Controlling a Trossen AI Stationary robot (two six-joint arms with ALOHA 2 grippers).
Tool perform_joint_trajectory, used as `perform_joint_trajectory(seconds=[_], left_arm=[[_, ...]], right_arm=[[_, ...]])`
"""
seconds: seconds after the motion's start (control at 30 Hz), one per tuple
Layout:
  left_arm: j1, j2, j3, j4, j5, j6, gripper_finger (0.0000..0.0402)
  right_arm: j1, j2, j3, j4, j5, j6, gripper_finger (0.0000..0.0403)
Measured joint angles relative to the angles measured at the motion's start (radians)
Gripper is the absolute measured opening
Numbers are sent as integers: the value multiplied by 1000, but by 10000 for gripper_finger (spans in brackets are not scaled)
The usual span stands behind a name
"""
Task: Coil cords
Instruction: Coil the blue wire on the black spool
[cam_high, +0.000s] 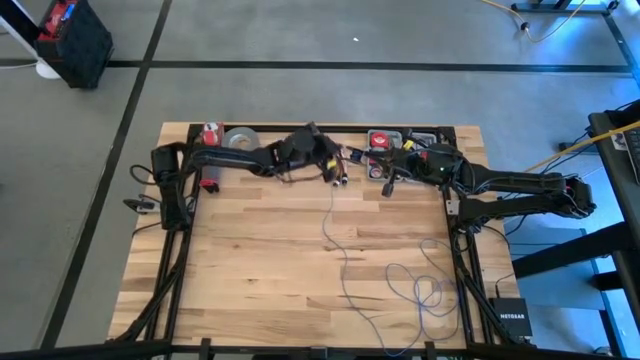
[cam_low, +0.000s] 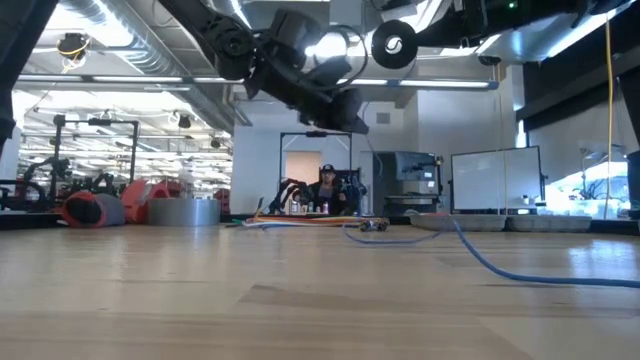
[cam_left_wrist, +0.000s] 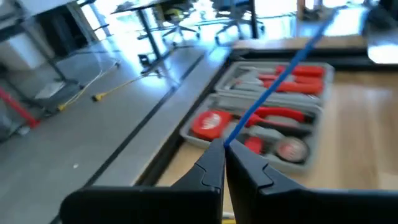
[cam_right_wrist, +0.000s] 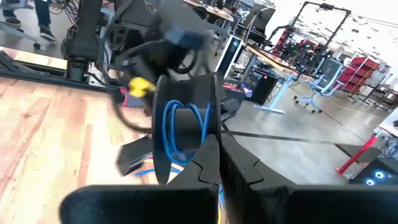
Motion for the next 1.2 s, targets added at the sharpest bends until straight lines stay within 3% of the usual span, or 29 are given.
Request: perform_joint_trajectory(seconds=[0.27,0.97,1.2], left_arm=[[6,0,2,2,1,-119,3],[-3,0,2,5,1,-121,5],[-27,-2,2,3,8,-121,65]], right_arm=[[0,0,0,0,0,0,3],[0,0,0,59,0,0,3],[0,0,0,71,0,-1,3]])
